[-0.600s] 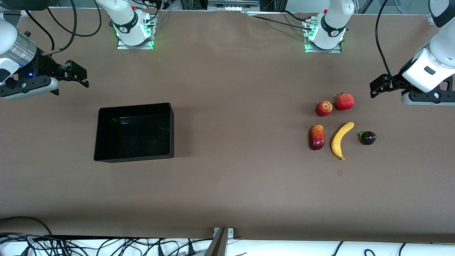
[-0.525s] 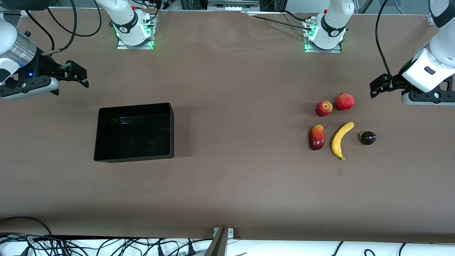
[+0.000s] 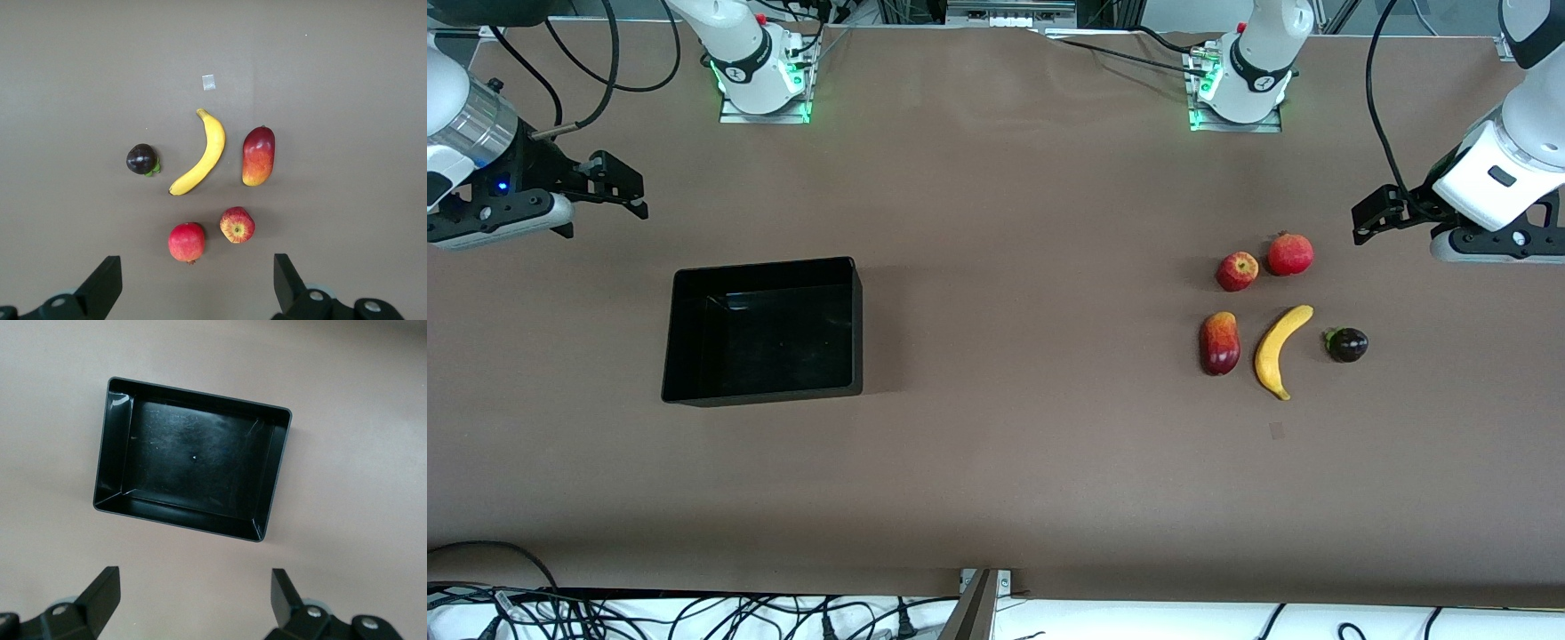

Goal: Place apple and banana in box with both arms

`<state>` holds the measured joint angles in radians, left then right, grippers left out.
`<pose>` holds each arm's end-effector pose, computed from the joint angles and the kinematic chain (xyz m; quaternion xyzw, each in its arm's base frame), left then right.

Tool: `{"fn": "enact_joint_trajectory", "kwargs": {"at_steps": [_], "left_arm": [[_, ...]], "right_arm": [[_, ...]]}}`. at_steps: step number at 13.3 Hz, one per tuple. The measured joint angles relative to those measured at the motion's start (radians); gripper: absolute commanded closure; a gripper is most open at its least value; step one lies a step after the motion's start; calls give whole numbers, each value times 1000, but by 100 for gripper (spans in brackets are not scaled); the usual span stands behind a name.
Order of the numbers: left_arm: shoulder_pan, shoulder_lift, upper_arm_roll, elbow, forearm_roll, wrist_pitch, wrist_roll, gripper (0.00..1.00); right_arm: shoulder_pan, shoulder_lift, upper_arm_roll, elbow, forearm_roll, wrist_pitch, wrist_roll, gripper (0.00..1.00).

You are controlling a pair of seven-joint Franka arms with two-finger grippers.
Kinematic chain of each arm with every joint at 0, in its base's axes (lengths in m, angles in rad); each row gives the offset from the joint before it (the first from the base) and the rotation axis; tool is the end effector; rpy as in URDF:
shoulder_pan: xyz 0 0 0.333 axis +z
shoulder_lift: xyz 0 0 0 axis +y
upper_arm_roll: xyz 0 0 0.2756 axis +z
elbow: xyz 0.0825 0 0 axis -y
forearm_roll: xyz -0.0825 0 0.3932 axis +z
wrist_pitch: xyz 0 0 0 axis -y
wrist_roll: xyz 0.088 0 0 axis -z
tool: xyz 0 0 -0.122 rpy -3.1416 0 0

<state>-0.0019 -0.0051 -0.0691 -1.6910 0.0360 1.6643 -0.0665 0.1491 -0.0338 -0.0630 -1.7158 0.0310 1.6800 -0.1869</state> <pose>0.5654 -0.0362 0.5220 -0.9998 0.0041 0.0095 0.0188 0.5585 0.0513 0.5274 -0.9908 -0.1344 0.0002 0.0165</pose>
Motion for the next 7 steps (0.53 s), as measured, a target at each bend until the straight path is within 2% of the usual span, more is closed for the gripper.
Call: {"fn": "enact_joint_trajectory", "kwargs": {"at_steps": [4,7], "left_arm": [[0,0,0,0,0,-2,0,0],[0,0,0,0,0,-14,0,0]], "right_arm": [[-1,23,-5,-1,-33,0,-2,0],[-3,77,-18,-13,-40,43,-3,0]]}}
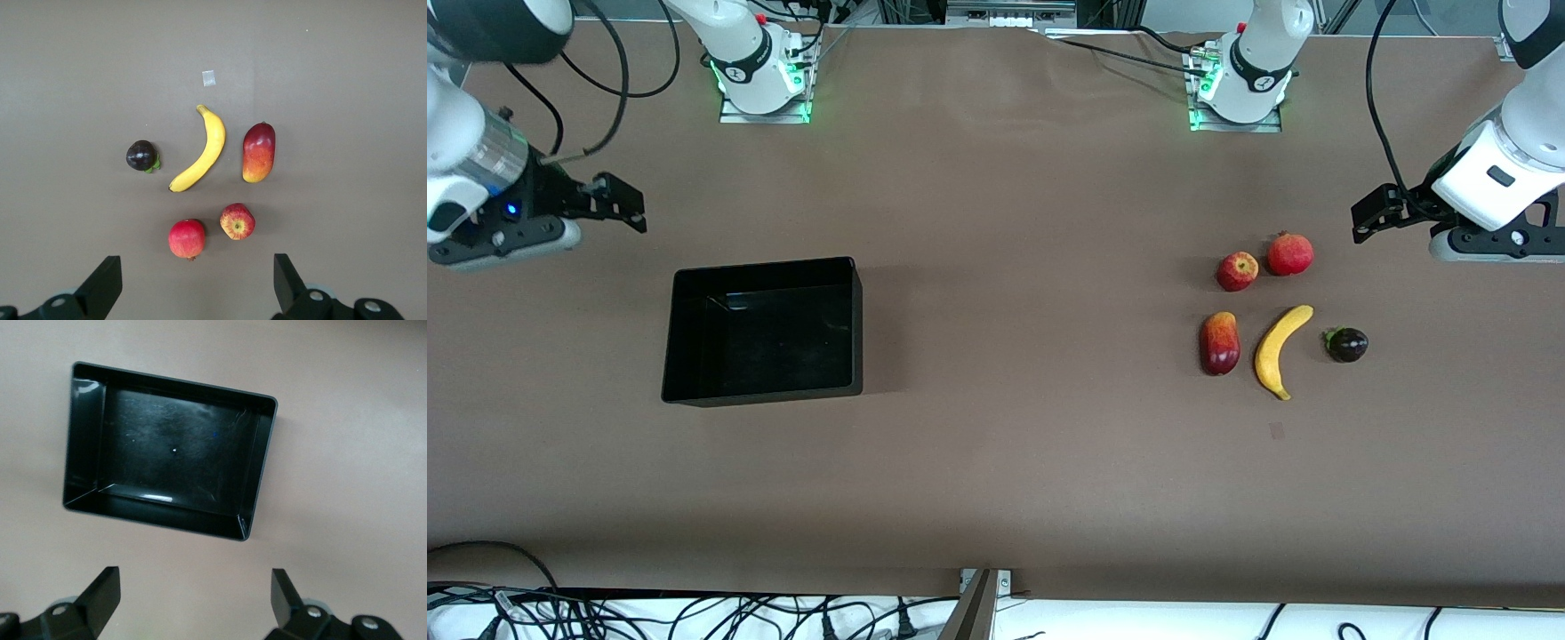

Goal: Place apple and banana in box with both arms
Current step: 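Reach the right gripper to the black box rim and grasp it, then slide the black box with the right gripper toward the fruit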

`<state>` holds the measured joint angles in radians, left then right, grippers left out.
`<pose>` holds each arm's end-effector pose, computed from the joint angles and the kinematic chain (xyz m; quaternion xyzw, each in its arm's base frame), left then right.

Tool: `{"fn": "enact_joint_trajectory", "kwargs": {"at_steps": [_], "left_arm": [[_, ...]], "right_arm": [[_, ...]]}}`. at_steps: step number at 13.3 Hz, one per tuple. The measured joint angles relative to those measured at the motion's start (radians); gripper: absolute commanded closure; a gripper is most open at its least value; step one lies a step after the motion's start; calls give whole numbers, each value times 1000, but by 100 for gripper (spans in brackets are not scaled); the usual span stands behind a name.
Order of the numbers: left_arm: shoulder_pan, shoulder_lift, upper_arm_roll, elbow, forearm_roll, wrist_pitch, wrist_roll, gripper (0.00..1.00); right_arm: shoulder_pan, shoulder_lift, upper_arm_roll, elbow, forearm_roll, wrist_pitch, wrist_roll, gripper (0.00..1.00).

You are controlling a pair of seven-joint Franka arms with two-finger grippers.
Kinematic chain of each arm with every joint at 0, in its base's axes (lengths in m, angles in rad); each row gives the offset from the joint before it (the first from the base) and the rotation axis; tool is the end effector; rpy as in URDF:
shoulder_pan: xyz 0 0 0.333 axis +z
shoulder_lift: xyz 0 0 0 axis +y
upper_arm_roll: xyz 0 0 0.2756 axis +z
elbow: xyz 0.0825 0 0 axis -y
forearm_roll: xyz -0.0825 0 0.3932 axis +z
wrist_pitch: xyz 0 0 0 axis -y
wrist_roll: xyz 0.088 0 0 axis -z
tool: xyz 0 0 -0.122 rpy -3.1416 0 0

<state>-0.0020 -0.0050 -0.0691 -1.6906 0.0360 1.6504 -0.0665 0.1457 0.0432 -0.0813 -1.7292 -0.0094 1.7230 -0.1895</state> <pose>0.5637 -0.0361 0.5210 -0.9997 0.0040 0.0163 0.0193 0.5768 0.0367 0.4808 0.9915 0.1274 -0.0250 0.0048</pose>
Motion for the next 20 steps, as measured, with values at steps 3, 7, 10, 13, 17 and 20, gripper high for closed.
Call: {"fn": "enact_joint_trajectory", "kwargs": {"at_steps": [3,7,10,13,17,20], "left_arm": [[0,0,0,0,0,-3,0,0],[0,0,0,0,0,-8,0,0],[0,0,0,1,0,-9,0,0],[0,0,0,1,0,-16,0,0],[0,0,0,1,0,-19,0,0],[0,0,0,1,0,-22,0,0]], "right_arm": [[-2,85,-42,-73,0,142,0,0],[-12,204,-95,-238,0,410,-3,0],[-25,272,-102,-346,0,584,-3,19],[-25,308,-102,-377,0,644,-3,100],[-25,316,-102,-377,7,645,-3,100],[-25,316,-98,-345,12,620,-3,100]]}}
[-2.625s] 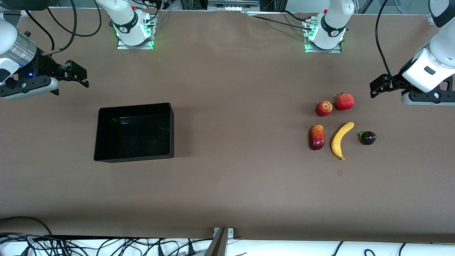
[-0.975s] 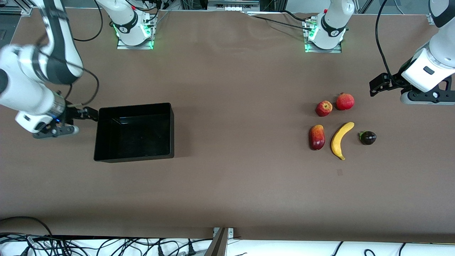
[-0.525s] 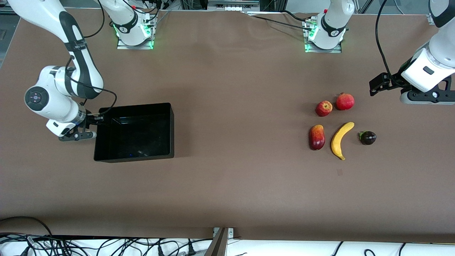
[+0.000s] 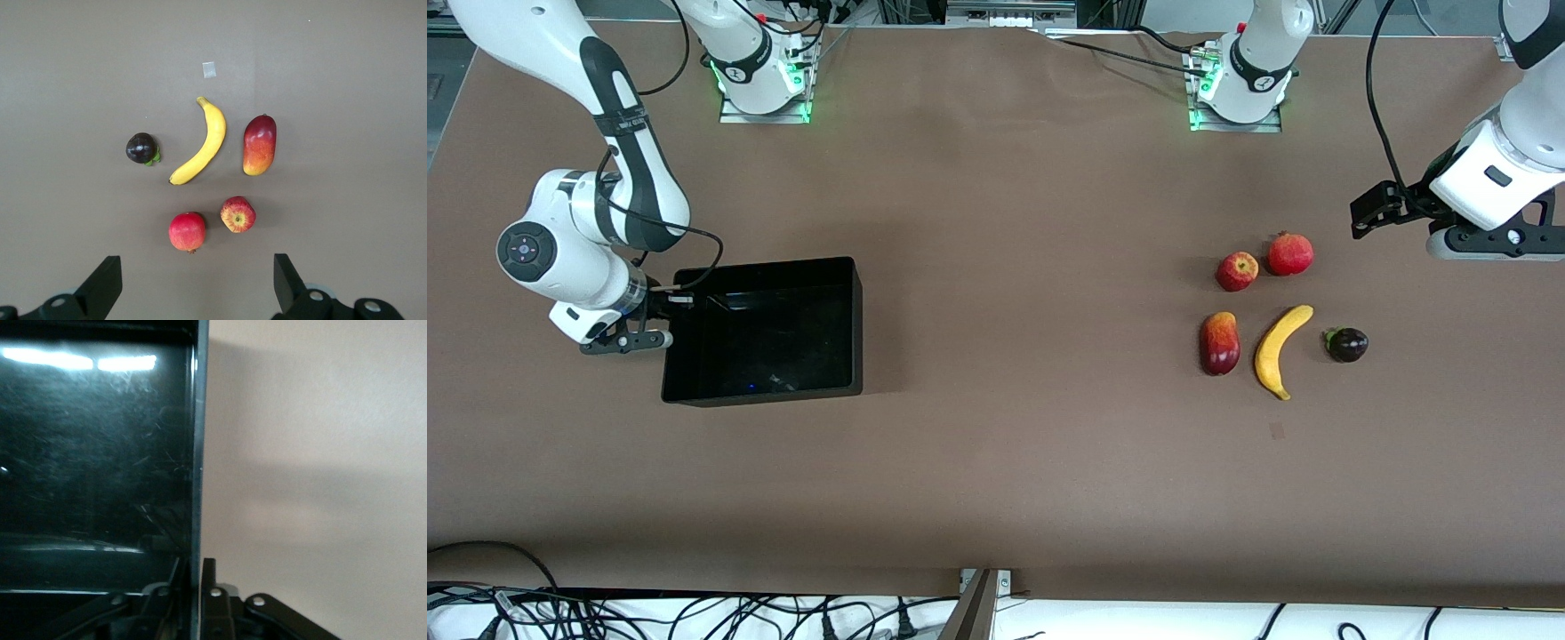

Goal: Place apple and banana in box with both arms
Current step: 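Slide the black box with the right gripper toward the fruit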

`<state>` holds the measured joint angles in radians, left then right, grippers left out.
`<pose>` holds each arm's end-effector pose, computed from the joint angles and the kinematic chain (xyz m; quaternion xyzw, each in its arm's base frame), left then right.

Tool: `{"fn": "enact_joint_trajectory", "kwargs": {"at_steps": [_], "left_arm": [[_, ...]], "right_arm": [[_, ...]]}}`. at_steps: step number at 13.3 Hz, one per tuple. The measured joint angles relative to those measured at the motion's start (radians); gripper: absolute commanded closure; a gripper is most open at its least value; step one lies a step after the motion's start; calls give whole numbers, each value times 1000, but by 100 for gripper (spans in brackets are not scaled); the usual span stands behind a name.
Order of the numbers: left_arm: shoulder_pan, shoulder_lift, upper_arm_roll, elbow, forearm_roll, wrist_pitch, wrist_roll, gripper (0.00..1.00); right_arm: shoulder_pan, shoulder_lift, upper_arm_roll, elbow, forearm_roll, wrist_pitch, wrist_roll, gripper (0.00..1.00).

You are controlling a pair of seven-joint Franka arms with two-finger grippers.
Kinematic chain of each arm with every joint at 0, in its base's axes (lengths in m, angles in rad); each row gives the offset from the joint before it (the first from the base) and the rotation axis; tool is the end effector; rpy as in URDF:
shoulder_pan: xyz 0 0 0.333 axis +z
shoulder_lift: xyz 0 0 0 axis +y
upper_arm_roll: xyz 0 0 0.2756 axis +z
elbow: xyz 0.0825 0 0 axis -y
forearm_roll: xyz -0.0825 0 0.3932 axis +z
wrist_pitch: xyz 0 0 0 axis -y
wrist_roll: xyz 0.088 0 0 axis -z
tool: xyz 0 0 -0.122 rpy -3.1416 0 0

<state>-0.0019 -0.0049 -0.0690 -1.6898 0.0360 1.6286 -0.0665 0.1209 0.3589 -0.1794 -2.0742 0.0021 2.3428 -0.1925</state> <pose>0.5611 -0.0357 0.5195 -0.9994 0.0037 0.0268 0.0200 0.5689 -0.0358 0.1910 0.9961 0.0704 -0.0458 0.0253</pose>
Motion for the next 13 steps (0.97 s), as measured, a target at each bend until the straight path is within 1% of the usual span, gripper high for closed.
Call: {"fn": "enact_joint_trajectory", "kwargs": {"at_steps": [3,5,7,9,11,13], "left_arm": [[0,0,0,0,0,-1,0,0],[0,0,1,0,0,-1,0,0],[0,0,1,0,0,-2,0,0],[0,0,1,0,0,-5,0,0],[0,0,1,0,0,-7,0,0],[0,0,1,0,0,-9,0,0]], "right_arm": [[16,-3,35,137,41,-169,8,100],[72,-3,49,223,49,-234,57,100],[166,-3,56,284,66,-267,154,100],[282,3,61,333,77,-307,314,100],[397,21,64,372,90,-319,466,100],[480,59,65,408,145,-320,566,100]]}}
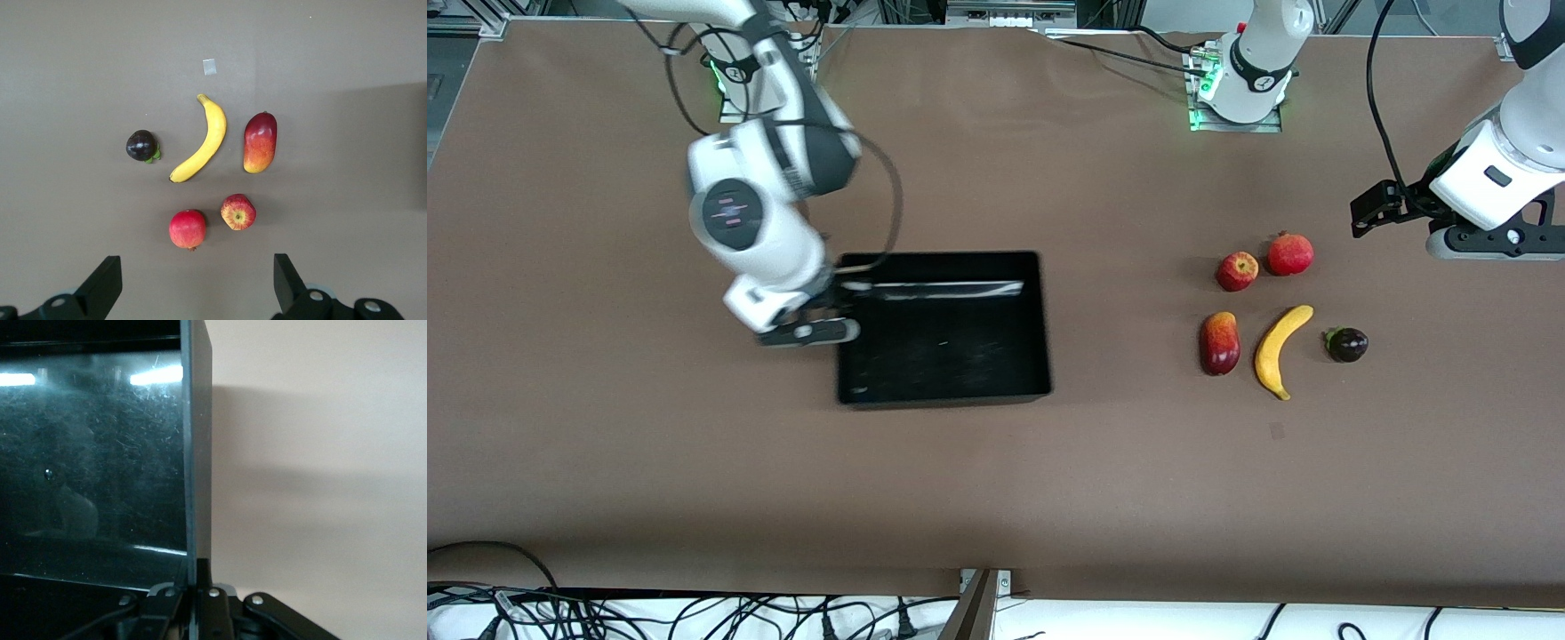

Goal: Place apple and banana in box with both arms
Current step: 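Slide the black box with the right gripper toward the fruit, then grasp the red apple with the left gripper while the right gripper holds the box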

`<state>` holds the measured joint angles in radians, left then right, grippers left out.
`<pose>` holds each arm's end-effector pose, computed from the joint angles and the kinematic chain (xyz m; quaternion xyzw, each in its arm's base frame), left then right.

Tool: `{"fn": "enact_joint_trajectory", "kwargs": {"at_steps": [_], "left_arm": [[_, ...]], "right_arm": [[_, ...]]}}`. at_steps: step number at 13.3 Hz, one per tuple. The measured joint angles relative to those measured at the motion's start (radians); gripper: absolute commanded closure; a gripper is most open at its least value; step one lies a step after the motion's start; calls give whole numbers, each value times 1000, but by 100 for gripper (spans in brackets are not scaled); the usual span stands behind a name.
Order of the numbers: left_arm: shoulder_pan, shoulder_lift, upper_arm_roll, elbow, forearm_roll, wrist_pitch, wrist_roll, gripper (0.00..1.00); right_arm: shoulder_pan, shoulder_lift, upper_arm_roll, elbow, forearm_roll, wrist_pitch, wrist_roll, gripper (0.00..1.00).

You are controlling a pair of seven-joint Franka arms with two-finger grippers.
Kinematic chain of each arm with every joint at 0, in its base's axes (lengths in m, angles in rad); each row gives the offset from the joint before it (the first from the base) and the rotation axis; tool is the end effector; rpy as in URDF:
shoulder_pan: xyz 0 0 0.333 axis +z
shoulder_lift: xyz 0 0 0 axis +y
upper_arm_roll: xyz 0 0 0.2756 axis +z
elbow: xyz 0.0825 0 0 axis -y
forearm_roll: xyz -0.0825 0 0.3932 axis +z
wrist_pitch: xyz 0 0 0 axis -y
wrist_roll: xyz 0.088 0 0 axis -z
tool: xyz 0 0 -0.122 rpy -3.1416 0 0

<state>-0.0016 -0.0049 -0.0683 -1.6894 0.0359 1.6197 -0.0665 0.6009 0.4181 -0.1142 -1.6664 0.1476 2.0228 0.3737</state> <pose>0.5600 -0.0350 0.5190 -0.9993 0.0032 0.0311 0.0202 0.5681 0.3182 0.3046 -0.9983 -0.0265 0.0439 0.0262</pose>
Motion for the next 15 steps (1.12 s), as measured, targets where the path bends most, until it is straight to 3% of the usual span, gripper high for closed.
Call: {"fn": "enact_joint_trajectory", "kwargs": {"at_steps": [3,6,11,15], "left_arm": [[0,0,0,0,0,-4,0,0],[0,4,0,-2,0,-45,1,0],[-3,111,-3,-33,0,-98,50,0],[-4,168,-5,-201,0,126,111,0]], "right_arm": [[105,87,1,72,76,3,138,100],[223,190,1,169,82,25,307,100],[335,309,0,242,83,208,421,100],[351,341,0,246,82,242,387,100]]}}
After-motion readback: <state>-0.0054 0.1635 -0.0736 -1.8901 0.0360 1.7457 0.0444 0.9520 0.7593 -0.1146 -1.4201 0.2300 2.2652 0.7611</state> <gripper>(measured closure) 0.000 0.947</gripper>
